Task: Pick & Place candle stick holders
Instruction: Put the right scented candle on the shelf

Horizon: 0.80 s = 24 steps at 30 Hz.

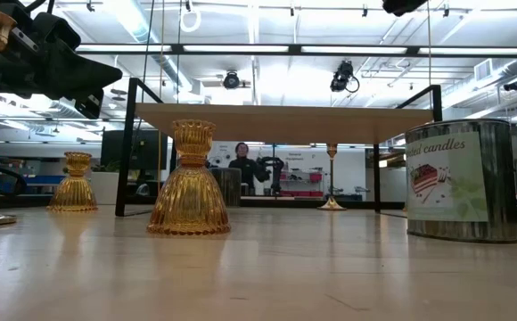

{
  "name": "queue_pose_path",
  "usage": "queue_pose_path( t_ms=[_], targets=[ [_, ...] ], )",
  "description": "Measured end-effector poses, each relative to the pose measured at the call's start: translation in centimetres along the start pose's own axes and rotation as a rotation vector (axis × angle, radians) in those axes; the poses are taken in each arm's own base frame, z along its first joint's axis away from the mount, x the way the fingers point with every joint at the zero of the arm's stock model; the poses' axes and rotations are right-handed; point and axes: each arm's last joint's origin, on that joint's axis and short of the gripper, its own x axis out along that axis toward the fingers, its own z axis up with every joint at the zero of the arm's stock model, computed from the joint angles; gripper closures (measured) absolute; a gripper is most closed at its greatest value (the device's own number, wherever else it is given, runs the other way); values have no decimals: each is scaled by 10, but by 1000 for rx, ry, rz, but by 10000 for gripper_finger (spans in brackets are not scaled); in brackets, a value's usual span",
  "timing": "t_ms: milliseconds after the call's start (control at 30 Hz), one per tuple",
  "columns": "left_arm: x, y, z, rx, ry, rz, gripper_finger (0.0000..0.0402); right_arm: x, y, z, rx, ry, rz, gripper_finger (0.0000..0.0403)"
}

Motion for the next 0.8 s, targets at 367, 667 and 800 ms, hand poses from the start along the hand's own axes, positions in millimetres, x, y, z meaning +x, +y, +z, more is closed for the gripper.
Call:
queue_pose_path(
  t_ms=[367, 667, 800],
  targets=[
    [0, 0, 0, 0, 0, 0, 394, 4, 7, -1, -44, 4, 61, 69],
    [0, 0, 0, 0, 0, 0, 394, 16, 15, -4, -40, 61, 62, 69],
    [0, 0, 0, 0, 0, 0, 394, 25, 18, -6, -50, 100, 67, 69]
  ],
)
